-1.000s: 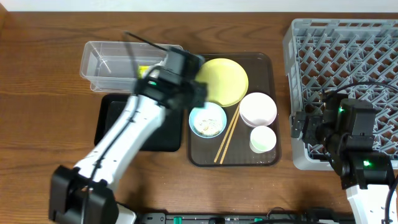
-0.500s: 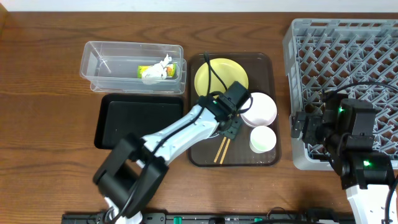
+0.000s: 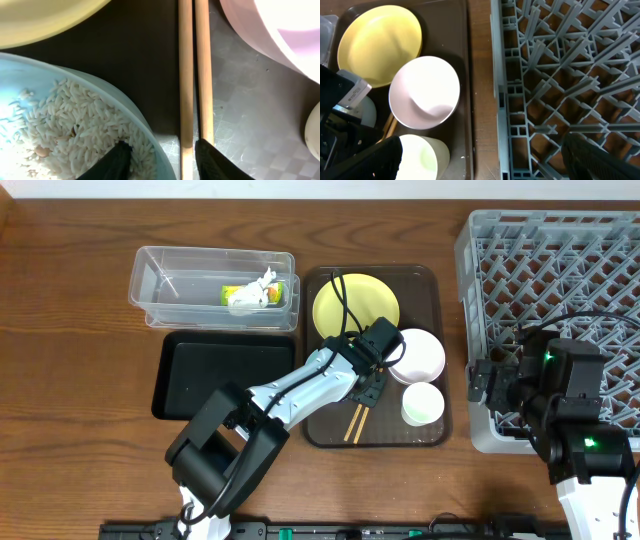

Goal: Sort waste into correct bins and load items into the dishwasher rack
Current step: 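Reach the left gripper to the light-blue rice bowl and grasp its rim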

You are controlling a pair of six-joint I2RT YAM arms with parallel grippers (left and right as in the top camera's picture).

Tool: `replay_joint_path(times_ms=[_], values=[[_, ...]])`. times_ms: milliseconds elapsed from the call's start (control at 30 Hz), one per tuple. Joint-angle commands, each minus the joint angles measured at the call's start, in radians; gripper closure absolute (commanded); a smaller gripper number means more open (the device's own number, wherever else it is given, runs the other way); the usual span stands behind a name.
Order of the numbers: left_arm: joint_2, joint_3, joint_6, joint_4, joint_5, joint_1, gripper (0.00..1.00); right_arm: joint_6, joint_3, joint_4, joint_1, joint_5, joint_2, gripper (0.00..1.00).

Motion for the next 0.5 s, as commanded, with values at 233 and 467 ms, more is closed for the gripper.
replay_joint_path(times_ms=[233, 467], values=[[-0.057, 0.002, -0.011, 0.003, -0.034, -0.004, 0.56, -0.003, 0.02, -0.009, 0.008, 0.009, -0.003, 0.01], [-0.054, -0.016, -0.054, -0.005, -0.034, -0.029, 0.65, -0.003, 0.02, -0.009, 0.008, 0.009, -0.003, 0.01]])
